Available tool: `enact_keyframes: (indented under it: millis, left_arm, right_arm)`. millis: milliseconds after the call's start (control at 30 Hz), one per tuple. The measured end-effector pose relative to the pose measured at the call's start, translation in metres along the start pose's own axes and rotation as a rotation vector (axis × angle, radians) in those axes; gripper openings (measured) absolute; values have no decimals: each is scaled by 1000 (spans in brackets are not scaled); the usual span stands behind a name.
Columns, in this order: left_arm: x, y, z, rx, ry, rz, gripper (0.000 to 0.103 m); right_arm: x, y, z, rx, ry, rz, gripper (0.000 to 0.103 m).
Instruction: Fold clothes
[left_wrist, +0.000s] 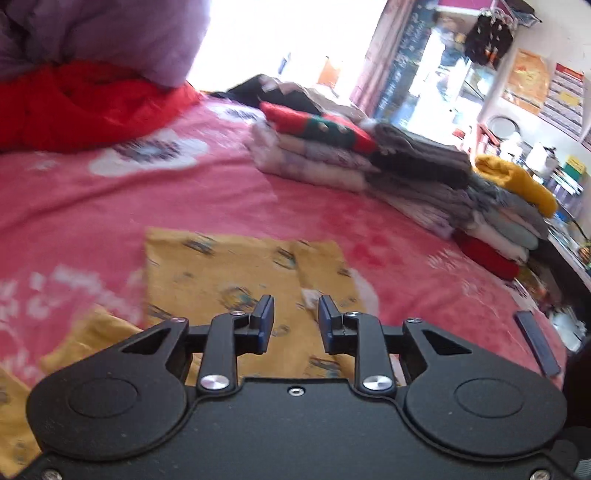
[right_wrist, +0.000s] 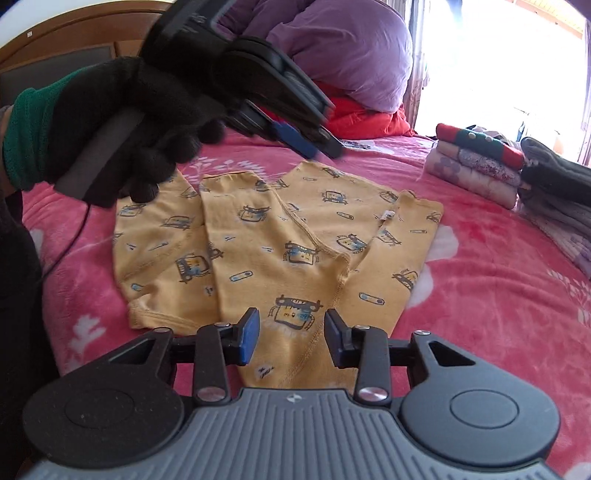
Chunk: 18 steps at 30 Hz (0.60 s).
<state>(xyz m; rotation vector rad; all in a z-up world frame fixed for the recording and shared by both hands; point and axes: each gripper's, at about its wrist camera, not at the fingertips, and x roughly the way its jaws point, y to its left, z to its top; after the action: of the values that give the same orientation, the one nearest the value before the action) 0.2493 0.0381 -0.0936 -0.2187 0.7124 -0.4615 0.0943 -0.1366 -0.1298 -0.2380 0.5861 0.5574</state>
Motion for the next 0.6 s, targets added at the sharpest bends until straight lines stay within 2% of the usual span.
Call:
enact_keyframes:
  millis: [33, 133, 233, 367, 433, 467, 500, 600]
  left_arm:
    - [14, -5, -2, 1, 41, -28, 24]
    - [43, -3, -11, -34, 130, -49, 24]
    - [56, 0, -14, -63, 171, -83, 24]
    - [63, 2, -12, -91, 189, -145, 24]
    - [68, 3, -15, -95, 193, -147, 16]
    - [68, 3, -15, -94, 185, -150, 5]
    - [67, 1, -15, -82, 171, -150, 3]
    - [52, -22, -10, 75, 110, -93, 3]
  right_arm:
    - [3, -1, 0, 7, -12, -2, 39]
    - [6, -3, 0, 14, -41, -8, 40]
    - [10, -5, 3, 9, -59, -10, 41]
    - [21, -12, 2, 49, -33, 5, 41]
    - [24, -17, 0, 79, -24, 10, 43]
    - [25, -19, -1, 93, -20, 12, 47]
    - [26, -20, -2, 102, -15, 13, 48]
    - [30, -22, -4, 115, 12, 17, 52]
